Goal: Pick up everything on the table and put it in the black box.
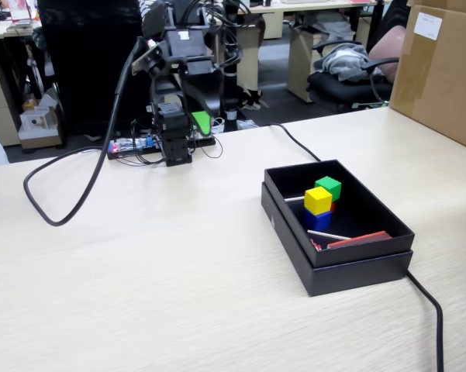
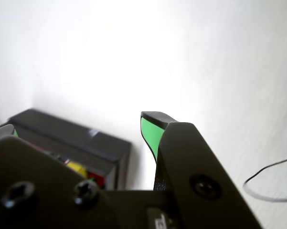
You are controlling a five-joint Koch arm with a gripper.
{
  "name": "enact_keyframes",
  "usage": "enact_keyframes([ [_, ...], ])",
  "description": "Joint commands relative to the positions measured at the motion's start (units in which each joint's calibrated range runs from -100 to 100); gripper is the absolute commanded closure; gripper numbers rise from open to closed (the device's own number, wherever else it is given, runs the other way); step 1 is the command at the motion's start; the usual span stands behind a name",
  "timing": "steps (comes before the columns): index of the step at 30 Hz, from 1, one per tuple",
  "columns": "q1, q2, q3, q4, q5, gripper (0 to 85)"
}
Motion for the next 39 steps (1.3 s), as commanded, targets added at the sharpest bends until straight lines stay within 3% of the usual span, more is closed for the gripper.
enact_keyframes([
  [1, -2.20, -15.93, -13.95, 16.63, -2.10, 35.6],
  [12, -2.25, -24.08, -36.35, 20.43, -1.27, 32.9],
  [34, -3.86, -24.08, -75.24, 61.04, -6.06, 32.9],
  [39, -4.05, -24.08, -75.97, 60.35, -5.71, 37.6],
])
